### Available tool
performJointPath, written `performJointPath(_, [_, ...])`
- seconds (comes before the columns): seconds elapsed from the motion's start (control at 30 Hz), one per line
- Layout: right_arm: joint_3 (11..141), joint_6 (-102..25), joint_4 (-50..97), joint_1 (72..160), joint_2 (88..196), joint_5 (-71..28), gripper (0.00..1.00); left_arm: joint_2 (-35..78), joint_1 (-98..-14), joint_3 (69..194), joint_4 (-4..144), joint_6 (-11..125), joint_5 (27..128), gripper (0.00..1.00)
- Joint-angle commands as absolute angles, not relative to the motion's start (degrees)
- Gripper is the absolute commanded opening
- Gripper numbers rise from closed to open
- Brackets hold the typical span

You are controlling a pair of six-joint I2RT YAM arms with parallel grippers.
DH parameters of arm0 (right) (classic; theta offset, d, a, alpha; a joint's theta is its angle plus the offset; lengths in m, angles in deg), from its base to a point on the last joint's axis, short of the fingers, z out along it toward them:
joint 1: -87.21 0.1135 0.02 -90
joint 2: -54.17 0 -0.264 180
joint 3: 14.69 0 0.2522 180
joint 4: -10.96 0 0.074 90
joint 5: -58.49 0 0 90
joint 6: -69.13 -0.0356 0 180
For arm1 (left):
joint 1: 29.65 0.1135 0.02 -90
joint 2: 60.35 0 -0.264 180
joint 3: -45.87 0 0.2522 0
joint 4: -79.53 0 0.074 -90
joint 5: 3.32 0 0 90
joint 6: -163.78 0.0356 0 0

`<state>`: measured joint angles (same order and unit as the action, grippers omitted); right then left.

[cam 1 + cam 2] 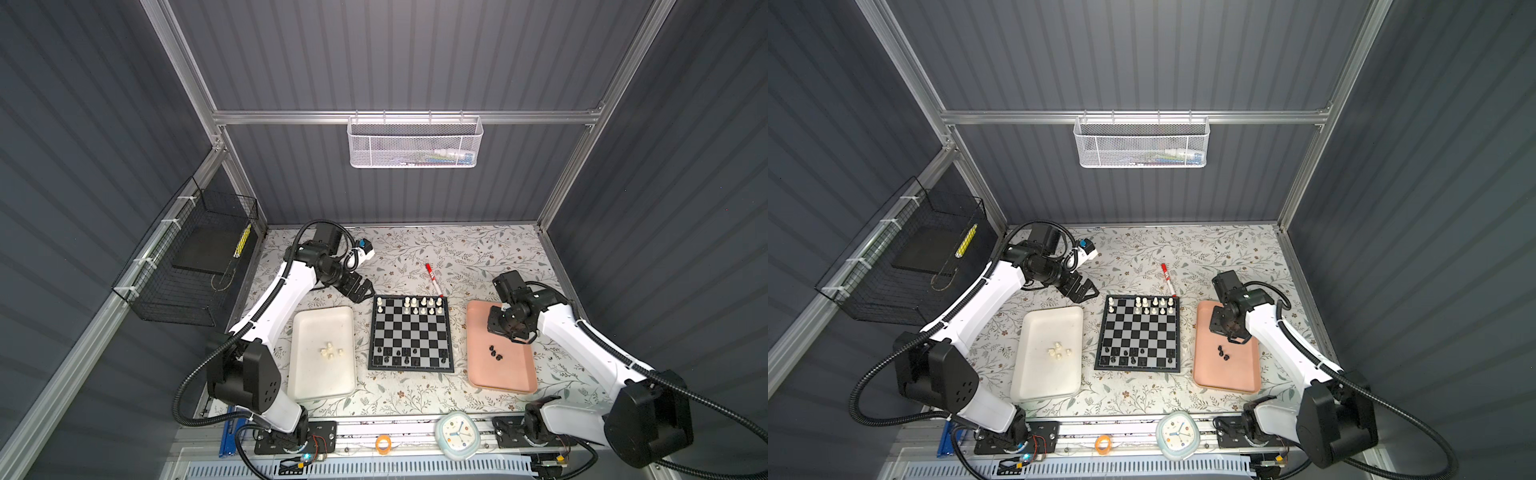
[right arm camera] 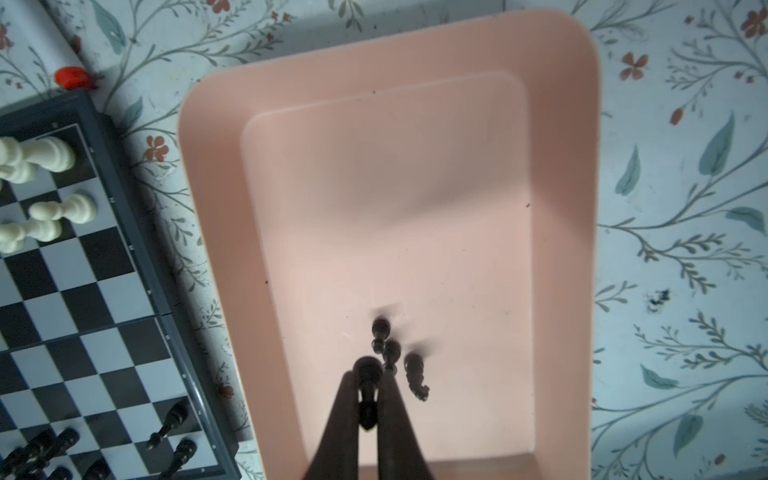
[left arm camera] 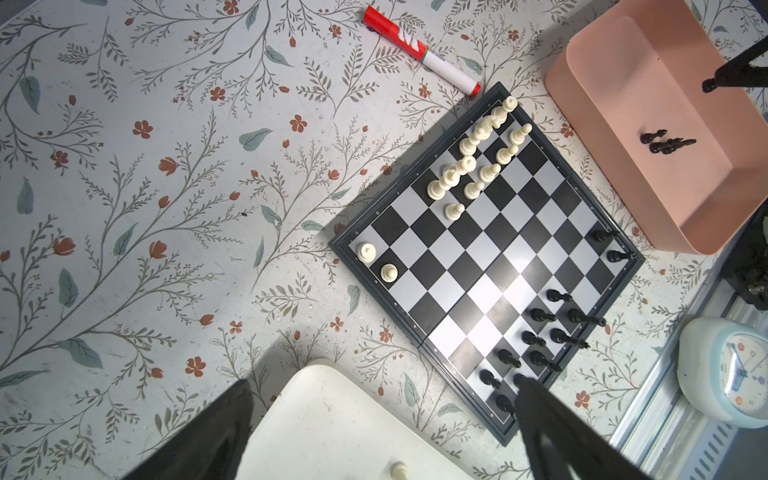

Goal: Set up the chess pieces on the board
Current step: 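Carry the black piece with the right gripper over the chessboard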

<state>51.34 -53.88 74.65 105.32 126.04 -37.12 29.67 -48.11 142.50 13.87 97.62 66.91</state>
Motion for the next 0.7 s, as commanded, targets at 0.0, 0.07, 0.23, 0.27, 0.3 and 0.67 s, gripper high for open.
performJointPath(0.0, [54.0,-54.8,77.6,107.3,126.7,-36.7,0.06,29.0,-48.6,143.7,11.9,98.6,66.0,1.0])
performJointPath(0.07, [55.0,-55.3,78.0,108.7,127.0,-36.6,0.06,28.9,-48.6,143.7,11.9,98.6,65.9,0.99])
performJointPath(0.23, [57.9,-56.6,78.9,112.6,128.5,-36.3,0.06,29.0,-48.6,143.7,11.9,98.6,65.8,1.0])
performJointPath(0.27, [58.3,-56.8,78.8,113.4,128.8,-36.1,0.07,29.1,-48.6,143.7,11.9,98.6,65.8,1.0])
performJointPath(0.3, [58.6,-57.0,78.8,114.3,129.2,-36.0,0.06,29.0,-48.6,143.6,11.9,98.6,65.7,1.0])
performJointPath(0.67, [64.9,-59.5,81.0,123.5,134.7,-35.1,0.07,28.6,-48.6,143.2,11.9,98.6,65.8,1.0])
